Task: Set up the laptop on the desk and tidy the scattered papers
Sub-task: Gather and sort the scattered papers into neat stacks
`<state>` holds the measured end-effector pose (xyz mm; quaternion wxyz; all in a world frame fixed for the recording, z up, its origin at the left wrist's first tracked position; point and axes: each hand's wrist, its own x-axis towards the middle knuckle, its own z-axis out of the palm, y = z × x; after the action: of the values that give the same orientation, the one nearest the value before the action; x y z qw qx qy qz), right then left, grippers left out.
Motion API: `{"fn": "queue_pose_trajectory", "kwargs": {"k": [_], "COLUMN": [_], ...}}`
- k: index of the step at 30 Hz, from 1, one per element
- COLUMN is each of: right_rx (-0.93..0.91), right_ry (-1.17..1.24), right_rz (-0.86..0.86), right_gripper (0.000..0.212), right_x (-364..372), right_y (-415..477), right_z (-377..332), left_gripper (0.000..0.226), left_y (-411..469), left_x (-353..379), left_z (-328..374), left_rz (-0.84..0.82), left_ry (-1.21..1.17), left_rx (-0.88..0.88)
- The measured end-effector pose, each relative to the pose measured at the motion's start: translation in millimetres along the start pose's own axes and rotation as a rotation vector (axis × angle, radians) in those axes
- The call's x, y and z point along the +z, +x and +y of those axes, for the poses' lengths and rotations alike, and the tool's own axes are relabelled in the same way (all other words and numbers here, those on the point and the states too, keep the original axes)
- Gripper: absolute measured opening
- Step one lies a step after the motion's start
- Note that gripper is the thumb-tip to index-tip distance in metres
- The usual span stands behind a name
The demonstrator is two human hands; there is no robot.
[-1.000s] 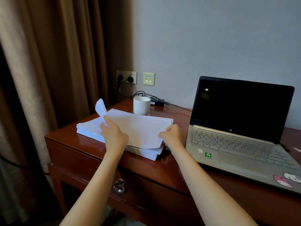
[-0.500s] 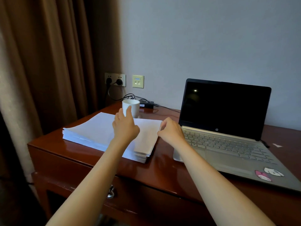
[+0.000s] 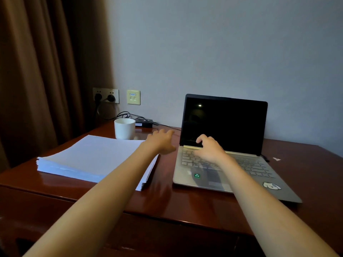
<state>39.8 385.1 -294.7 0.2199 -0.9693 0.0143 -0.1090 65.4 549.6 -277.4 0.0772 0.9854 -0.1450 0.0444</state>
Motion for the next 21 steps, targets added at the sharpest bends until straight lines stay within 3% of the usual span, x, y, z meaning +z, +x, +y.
{"fn": "queue_pose_trajectory", "kwargs": {"k": [7,21], "right_rx": [0.098,0.226], "right_ry": [-0.079,-0.195], "right_rz": [0.057,-0.051], "right_gripper": [0.054,0.059], "right_x": [-17.7,-64.9], "right_y": [-10.0,-33.4], "right_z": [43.6,129.7], "left_gripper": [0.070,0.067], "left_y": [12.2,32.3], "left_x": [5.5,32.1], "left_z": [52.8,149.5], "left_rz": [-0.103,-0.141], "left_ry": [-0.038,0.027], "left_rx": [0.124,0.347]}}
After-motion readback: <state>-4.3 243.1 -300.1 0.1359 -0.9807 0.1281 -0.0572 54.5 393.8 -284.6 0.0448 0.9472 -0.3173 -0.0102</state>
